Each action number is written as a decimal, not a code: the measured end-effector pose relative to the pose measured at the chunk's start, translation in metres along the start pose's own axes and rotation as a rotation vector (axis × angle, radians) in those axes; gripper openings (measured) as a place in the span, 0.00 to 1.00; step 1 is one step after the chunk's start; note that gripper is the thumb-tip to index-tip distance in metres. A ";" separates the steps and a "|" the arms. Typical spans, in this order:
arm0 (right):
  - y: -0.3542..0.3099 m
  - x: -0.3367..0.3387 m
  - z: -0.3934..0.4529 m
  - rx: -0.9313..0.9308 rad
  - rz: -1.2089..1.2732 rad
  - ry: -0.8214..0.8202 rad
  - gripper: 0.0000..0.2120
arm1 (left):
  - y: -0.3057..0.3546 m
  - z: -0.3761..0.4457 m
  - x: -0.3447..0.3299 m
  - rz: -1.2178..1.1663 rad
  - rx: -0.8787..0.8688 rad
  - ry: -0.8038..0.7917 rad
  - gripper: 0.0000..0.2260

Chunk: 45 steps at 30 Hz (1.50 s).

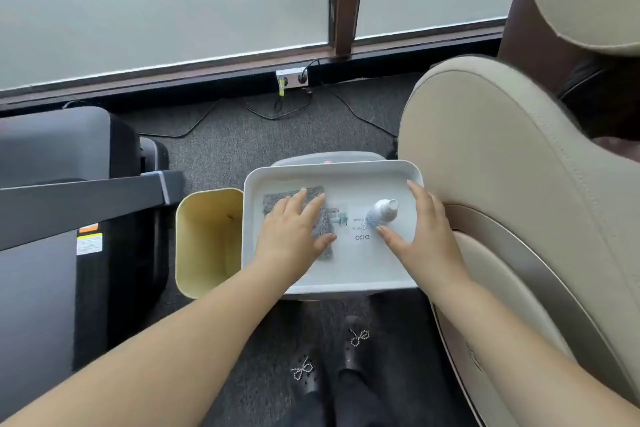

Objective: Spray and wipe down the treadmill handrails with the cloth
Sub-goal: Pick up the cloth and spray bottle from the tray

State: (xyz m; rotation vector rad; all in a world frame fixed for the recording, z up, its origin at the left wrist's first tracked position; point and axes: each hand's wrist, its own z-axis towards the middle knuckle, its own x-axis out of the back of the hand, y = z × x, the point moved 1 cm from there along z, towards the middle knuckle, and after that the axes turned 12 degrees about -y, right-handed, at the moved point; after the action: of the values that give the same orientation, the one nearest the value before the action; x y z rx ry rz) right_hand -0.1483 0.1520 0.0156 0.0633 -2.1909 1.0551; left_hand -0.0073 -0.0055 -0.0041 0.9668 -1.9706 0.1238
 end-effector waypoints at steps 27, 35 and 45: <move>0.012 -0.030 0.029 0.062 0.218 0.051 0.15 | -0.013 0.020 -0.017 -0.062 -0.096 0.133 0.18; -0.070 0.011 -0.012 0.155 0.314 0.016 0.12 | -0.003 -0.042 0.072 -0.311 -0.099 0.243 0.18; -0.180 0.060 -0.074 0.247 0.357 0.018 0.17 | -0.021 -0.123 0.171 -0.200 -0.120 0.433 0.18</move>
State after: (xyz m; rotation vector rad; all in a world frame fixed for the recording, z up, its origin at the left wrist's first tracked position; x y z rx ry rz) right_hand -0.0938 0.0980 0.2049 -0.2341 -2.0896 1.5147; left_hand 0.0435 -0.0655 0.1931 0.9605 -1.4623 0.0916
